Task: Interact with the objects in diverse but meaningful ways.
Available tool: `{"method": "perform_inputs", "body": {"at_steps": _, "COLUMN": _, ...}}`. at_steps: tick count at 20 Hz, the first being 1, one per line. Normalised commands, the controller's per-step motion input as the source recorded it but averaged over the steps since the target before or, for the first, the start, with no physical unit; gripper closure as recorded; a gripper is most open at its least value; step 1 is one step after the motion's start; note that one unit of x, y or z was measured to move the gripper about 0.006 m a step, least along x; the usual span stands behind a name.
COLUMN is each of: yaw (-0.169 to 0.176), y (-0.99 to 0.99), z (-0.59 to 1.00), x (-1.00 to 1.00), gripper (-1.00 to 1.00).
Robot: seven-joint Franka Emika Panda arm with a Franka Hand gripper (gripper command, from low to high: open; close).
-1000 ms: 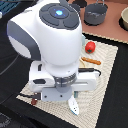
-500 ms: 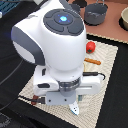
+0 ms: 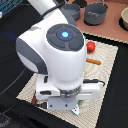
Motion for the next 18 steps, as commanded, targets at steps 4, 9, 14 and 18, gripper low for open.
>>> {"method": "perform_inputs", "body": {"at_steps": 4, "yaw": -0.01, "y": -0.31, "z": -0.2, "x": 0.28, "gripper": 1.0}}
{"method": "perform_inputs", "body": {"at_steps": 9, "yaw": -0.001, "y": -0.23, "z": -0.07, "x": 0.26, "gripper": 1.0}}
{"method": "perform_inputs", "body": {"at_steps": 14, "yaw": 0.021, "y": 0.07, "z": 0.13, "x": 0.06, "gripper": 1.0}}
{"method": "perform_inputs", "body": {"at_steps": 18, "yaw": 0.122, "y": 0.6, "z": 0.37, "x": -0.11, "gripper": 1.0}}
